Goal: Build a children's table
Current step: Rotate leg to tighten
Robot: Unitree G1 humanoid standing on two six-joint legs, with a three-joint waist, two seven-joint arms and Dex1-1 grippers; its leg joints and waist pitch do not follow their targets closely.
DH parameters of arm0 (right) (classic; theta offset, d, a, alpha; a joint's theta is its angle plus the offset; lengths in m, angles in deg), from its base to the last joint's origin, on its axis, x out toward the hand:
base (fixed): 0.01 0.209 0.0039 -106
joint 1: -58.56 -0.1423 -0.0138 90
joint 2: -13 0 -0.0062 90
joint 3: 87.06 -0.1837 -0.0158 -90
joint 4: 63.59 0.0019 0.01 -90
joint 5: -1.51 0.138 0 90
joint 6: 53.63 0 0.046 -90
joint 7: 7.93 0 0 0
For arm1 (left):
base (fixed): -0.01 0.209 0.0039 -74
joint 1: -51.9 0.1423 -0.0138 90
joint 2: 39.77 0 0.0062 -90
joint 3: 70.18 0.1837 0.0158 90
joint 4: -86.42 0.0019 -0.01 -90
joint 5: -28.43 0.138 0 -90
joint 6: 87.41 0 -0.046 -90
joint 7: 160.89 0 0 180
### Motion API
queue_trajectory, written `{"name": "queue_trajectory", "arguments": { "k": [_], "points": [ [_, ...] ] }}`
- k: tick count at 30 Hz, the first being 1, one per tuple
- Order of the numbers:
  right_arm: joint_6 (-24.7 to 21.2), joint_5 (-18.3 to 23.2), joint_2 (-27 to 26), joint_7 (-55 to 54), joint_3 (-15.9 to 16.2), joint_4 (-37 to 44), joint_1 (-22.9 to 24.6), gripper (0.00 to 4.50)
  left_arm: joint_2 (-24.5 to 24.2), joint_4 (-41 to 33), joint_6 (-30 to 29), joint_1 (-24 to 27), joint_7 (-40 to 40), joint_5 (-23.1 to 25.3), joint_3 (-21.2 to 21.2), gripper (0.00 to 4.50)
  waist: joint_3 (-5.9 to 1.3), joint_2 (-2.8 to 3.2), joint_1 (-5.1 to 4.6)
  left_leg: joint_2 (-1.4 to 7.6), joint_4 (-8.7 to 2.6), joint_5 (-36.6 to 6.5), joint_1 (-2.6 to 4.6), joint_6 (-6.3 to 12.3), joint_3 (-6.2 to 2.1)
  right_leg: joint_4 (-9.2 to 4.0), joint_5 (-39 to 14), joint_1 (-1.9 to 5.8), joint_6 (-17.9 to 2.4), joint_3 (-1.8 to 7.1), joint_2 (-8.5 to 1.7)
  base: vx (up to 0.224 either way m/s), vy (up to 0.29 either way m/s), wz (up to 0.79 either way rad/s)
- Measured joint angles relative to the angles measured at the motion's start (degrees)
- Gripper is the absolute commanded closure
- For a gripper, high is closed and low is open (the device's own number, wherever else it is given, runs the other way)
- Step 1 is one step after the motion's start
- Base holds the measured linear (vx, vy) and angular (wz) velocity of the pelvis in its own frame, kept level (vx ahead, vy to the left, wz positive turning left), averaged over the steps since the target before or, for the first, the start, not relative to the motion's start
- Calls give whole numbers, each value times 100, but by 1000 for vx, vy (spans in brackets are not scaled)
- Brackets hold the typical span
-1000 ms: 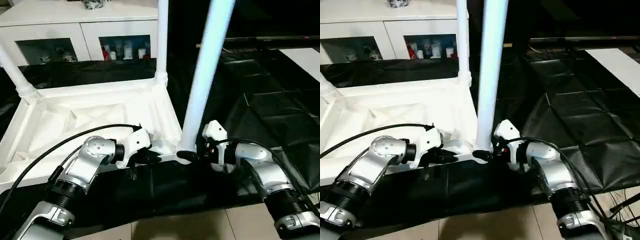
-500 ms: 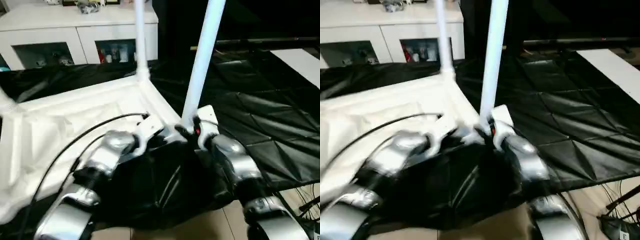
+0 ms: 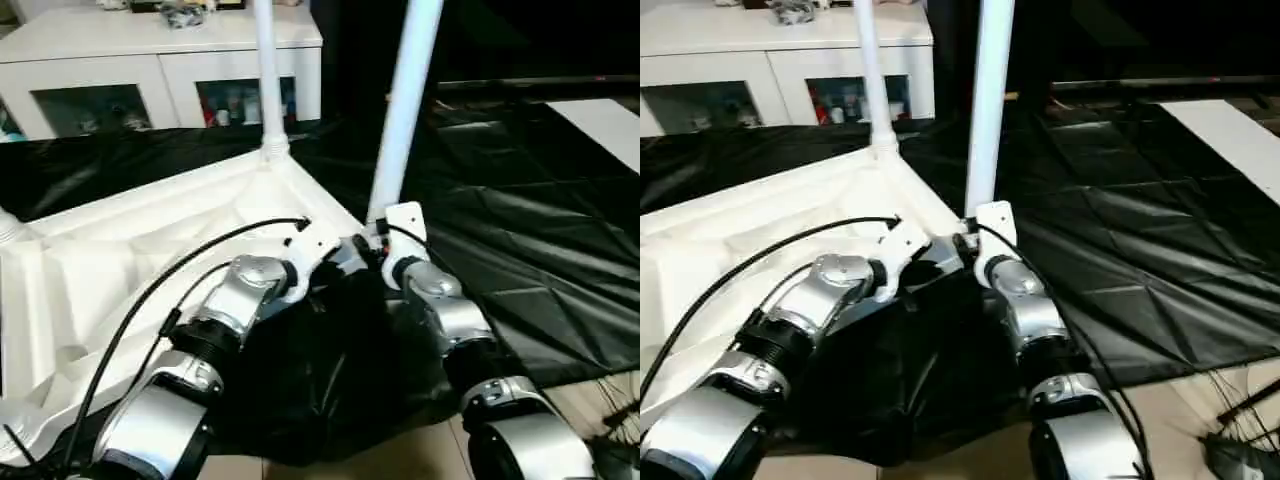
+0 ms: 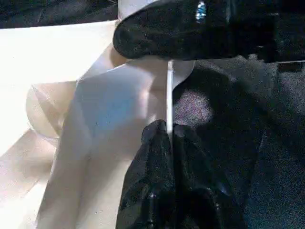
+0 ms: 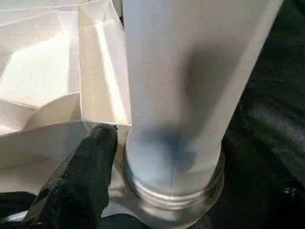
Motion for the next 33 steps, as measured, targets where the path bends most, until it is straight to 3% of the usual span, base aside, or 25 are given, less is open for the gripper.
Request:
{"name": "queue_trajectory", "arguments": {
  "k": [7, 13, 18, 25, 33],
  "points": [
    [26, -12, 488, 945, 297, 354, 220, 18, -187, -264, 81, 158, 255, 14, 54, 450, 2, -2, 0, 2, -11, 0, -4, 0, 0, 0, 1, -9, -1, -3, 1, 0, 0, 0],
    [135, 271, 1517, 3073, 638, 1398, 753, 18, -650, -727, 457, 520, 960, -38, 108, 450, -1, 3, 24, 7, -56, 5, -4, 8, 0, 1, 0, -21, -1, -11, 8, 0, 0, 0],
    [285, 490, 1969, 3909, 673, 1637, 912, 18, -1107, -1457, 693, 1043, 1922, -295, 179, 450, -2, 19, 59, 14, -64, 6, -10, 11, 2, 2, -11, -30, -8, -13, 13, 0, 0, 0],
    [210, 628, 2343, 4693, 789, 2020, 1116, 18, -1296, -1836, 654, 1258, 2401, -375, 254, 450, 3, 14, 158, 6, -56, 6, -13, 10, 7, 2, -11, -29, -8, -9, 4, 0, 0, 0],
    [152, 642, 2427, 5059, 914, 2033, 1221, 18, -1378, -2082, 519, 1396, 2583, -456, 240, 450, 6, 10, 157, 7, -54, 6, -14, 10, 7, 3, -11, -30, -8, -10, 5, 0, 0, 0]
  ]
}}
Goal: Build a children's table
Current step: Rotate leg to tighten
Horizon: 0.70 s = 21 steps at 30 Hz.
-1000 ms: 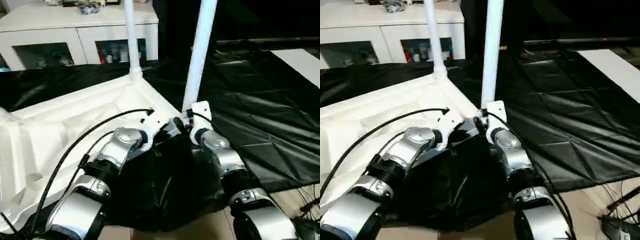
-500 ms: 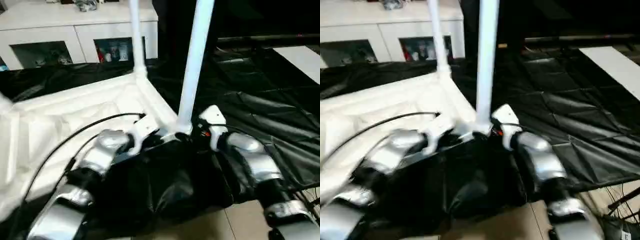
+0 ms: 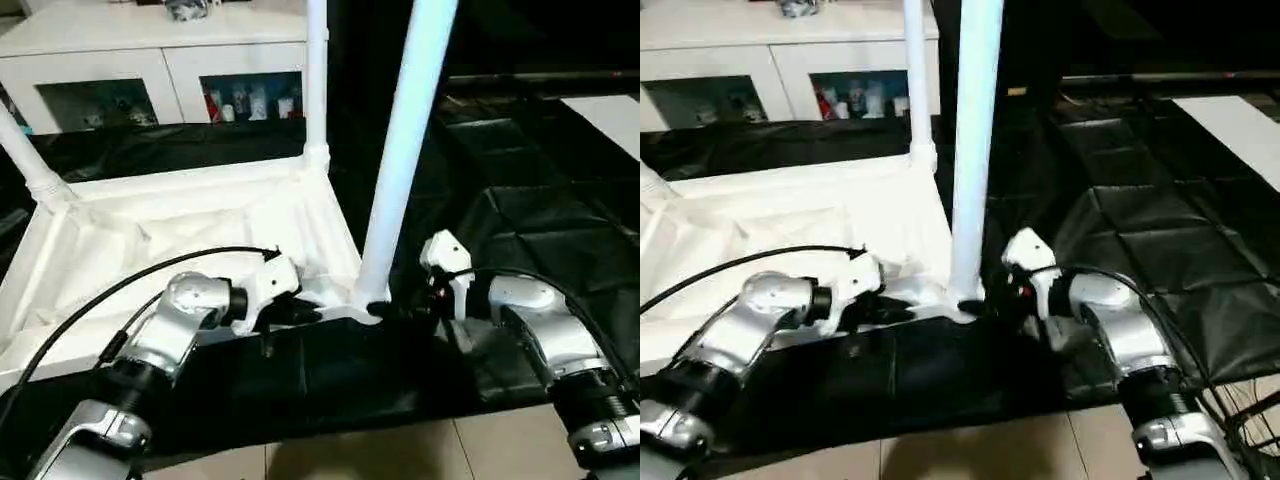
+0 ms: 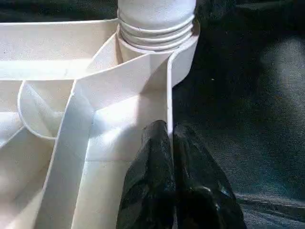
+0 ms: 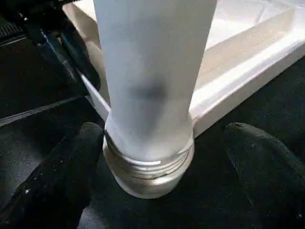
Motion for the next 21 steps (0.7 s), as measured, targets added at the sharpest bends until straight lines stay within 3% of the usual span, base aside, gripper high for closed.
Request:
{"name": "queue_trajectory", "arguments": {
  "k": [3, 4, 7, 8, 21],
  "points": [
    [37, -21, -97, -148, -2, -36, -5, 18, 15, -9, -24, -2, 1, 0, 2, 450, 0, 0, -1, 0, 0, 0, 0, 0, 0, 0, 0, 0, 0, 0, 0, 0, 0, 0],
    [38, -20, -106, -157, -2, -55, -5, 44, 19, -13, -30, -2, 1, 2, 3, 450, 0, 0, -1, 0, 0, 0, -1, 0, 0, 0, 0, 0, 0, 0, 0, 0, 0, 0],
    [38, -18, -117, -93, 1, -63, -5, 58, 20, -21, -55, -4, 3, 2, 2, 450, 0, 1, -1, 0, 0, 0, -2, 0, 0, -1, 0, 0, 0, 0, 0, 0, 0, 0],
    [38, -18, -117, -69, 4, -65, -5, 86, 21, -21, -63, -4, 3, 1, 2, 450, 0, 0, -1, 0, 2, 1, -2, 1, 0, -1, 0, 0, 0, 0, 0, 0, 0, 0],
    [74, -17, -139, 19, 50, -96, -5, 176, 21, -19, -84, -8, 3, 2, -3, 450, 0, 0, -1, 0, 11, 8, -3, 13, 0, 2, 1, 1, 0, 1, 0, 0, 0, 0]
  ]
}}
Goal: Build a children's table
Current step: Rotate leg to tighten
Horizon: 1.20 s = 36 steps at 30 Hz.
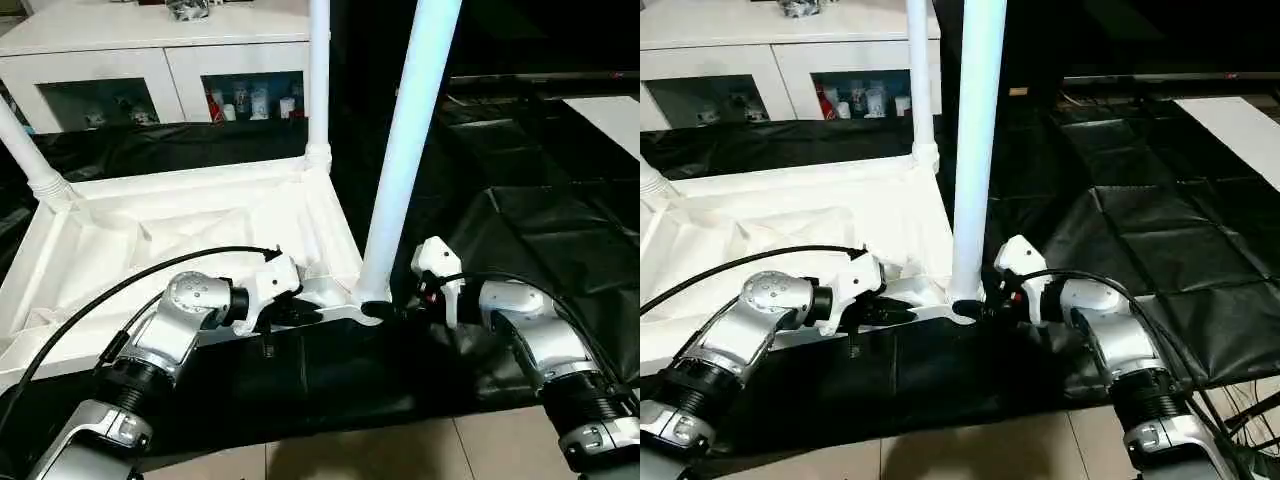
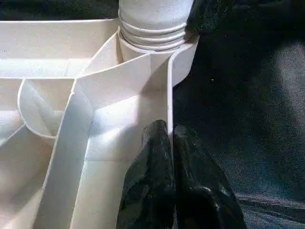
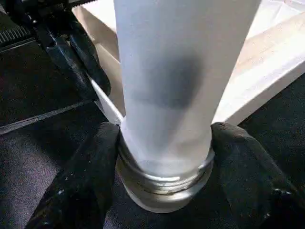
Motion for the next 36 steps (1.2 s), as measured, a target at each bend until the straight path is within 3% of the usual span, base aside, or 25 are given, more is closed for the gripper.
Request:
{"name": "queue_trajectory", "arguments": {
  "k": [7, 13, 17, 24, 32, 34, 36],
  "points": [
    [125, -55, -186, -252, 1, -204, -65, 189, -12, 65, -56, -12, -34, 16, -53, 450, 1, -4, -48, 3, 12, -2, 5, -4, 0, 9, 5, 3, -5, 0, 1, 0, 0, 0],
    [-7, -203, -787, -1672, -276, -738, -363, 189, 386, 681, -170, -447, -879, 257, -118, 450, 9, -16, -149, 7, 59, -14, 10, -23, -2, 9, 21, 14, -10, 5, 2, 0, 0, 0],
    [-222, -229, -1194, -2724, -534, -955, -506, 189, 774, 1186, -278, -831, -1558, 386, -143, 450, 12, -22, -145, 0, 75, -13, 9, -20, -2, 1, 27, 16, -18, 11, -4, 0, 0, 0],
    [-352, -484, -1988, -5039, -907, -1774, -1192, 189, 1544, 2357, -477, -1643, -2862, 515, -273, 450, 11, -19, -128, -8, 72, -18, 5, -14, -6, 2, 35, 13, -20, 11, -7, 0, 0, 0],
    [-204, -515, -2178, -5401, -1041, -2043, -1326, 189, 1644, 2705, -237, -1788, -3030, 585, -279, 450, 9, -17, -73, -7, 58, -17, 7, -14, -7, -1, 34, 15, -18, 8, -7, 0, 0, 0],
    [-142, -503, -2179, -5395, -1055, -2093, -1332, 119, 1644, 2753, -185, -1803, -3029, 601, -279, 450, 9, -17, -64, -7, 57, -17, 8, -14, -7, -1, 34, 17, -18, 8, -7, 0, 0, 0],
    [-134, -482, -2198, -5339, -1081, -2099, -1332, 119, 1642, 2810, -120, -1817, -3023, 611, -275, 450, 9, -17, -65, -7, 57, -17, 7, -15, -7, -1, 34, 18, -18, 8, -7, 0, 0, 0]
  ]
}}
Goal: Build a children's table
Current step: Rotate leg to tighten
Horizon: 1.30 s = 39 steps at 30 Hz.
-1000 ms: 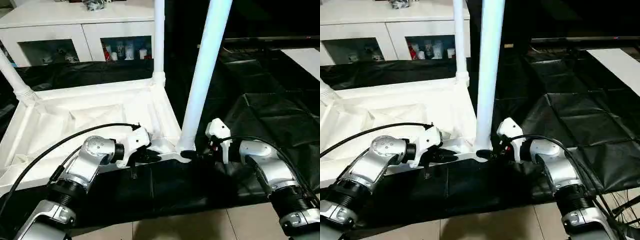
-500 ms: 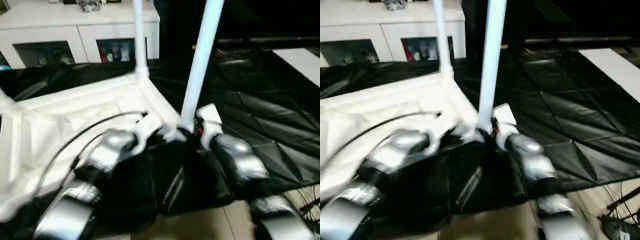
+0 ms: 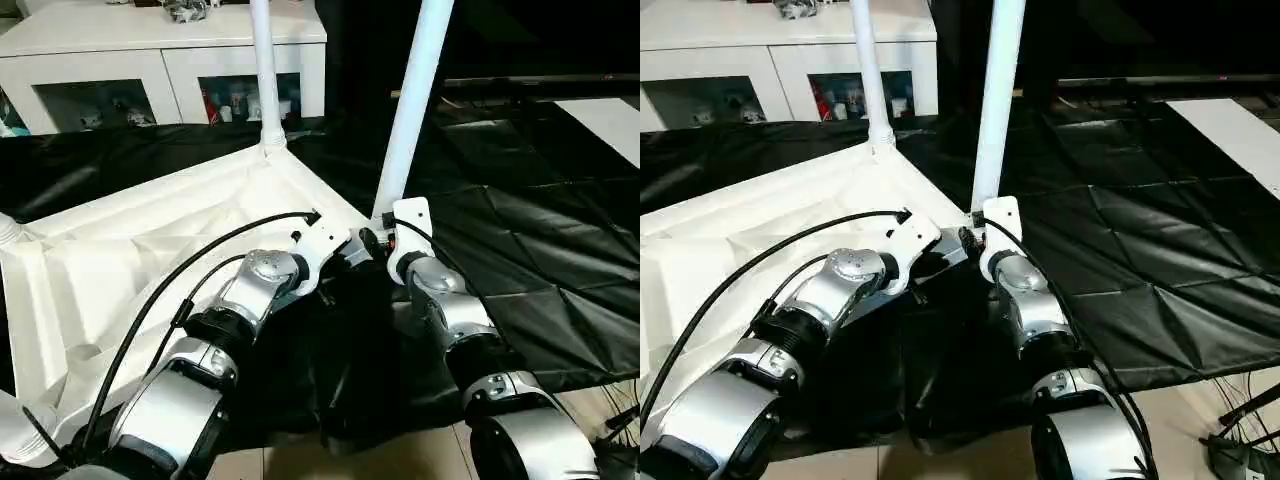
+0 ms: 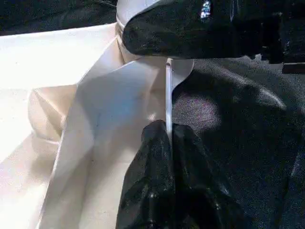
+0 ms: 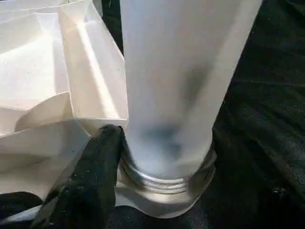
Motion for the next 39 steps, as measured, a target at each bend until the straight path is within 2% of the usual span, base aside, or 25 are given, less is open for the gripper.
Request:
{"name": "queue_trajectory", "arguments": {
  "k": [2, 5, 7, 8, 11, 16, 20, 26, 31, 39],
  "points": [
    [7, 24, -13, 17, -9, -2, -1, 76, -3, 43, 59, -7, 3, 8, 5, 450, 0, 0, -2, 1, 0, 1, 0, 0, 0, 1, 0, 0, 0, 0, 0, 0, 0, 0],
    [24, -3, 94, 172, 29, -4, 0, 68, -33, 65, 112, -10, 28, 14, 9, 450, 2, -4, -6, 1, 0, 1, -1, 0, 1, 1, 0, 0, 1, 0, 0, 0, 0, 0],
    [36, -59, 197, 247, 112, -5, 0, 43, -35, 63, 135, -10, 75, 17, 13, 450, 3, -4, -1, 1, 0, 1, -1, 0, 1, 1, 0, -1, 1, 0, 0, 0, 0, 0],
    [102, -176, 341, 365, 237, -13, 1, 33, -55, 41, 176, 2, 152, 18, 21, 450, 5, -7, 8, 1, 0, 1, -2, 0, 1, 1, -1, -5, 1, -1, 0, 0, 0, 0],
    [204, -215, 660, 848, 300, 35, 28, 13, -150, -82, 278, 93, 362, 16, 52, 450, 3, -5, 23, 1, -11, 1, -7, 0, 4, -1, -4, -7, 6, -1, 0, 0, 0, 0],
    [484, -82, 1441, 2603, 558, 613, 421, 13, -596, -491, 845, 458, 1096, 15, 231, 450, -3, 6, 52, 7, -34, 15, -11, 25, 4, 1, -12, -8, 19, -10, 3, 0, 0, 0],
    [650, 58, 1672, 3480, 740, 926, 754, 13, -815, -752, 1126, 672, 1675, -15, 268, 450, -2, 8, 54, 11, -31, 12, -13, 19, 4, -1, -12, -7, 19, -10, 5, 0, 0, 0],
    [575, 353, 1941, 4556, 856, 1529, 1078, 13, -1211, -1570, 1079, 1171, 2491, -243, 323, 450, 0, 12, 64, 10, -27, 9, -20, 15, 6, -2, -13, -11, 18, -9, 3, 0, 0, 0],
    [562, 359, 1982, 4750, 968, 1574, 1122, 13, -1340, -1897, 1031, 1374, 2931, -334, 343, 450, 1, 14, 81, 11, -26, 1, -12, 0, 7, 0, -13, -10, 18, -8, 2, 0, 0, 0],
    [472, 325, 2043, 5014, 1035, 1578, 1146, 13, -1391, -2141, 861, 1470, 3007, -351, 339, 450, 2, 12, 78, 11, -26, 1, -12, 0, 7, -1, -17, -13, 23, -8, 1, 0, 0, 0]
  ]
}}
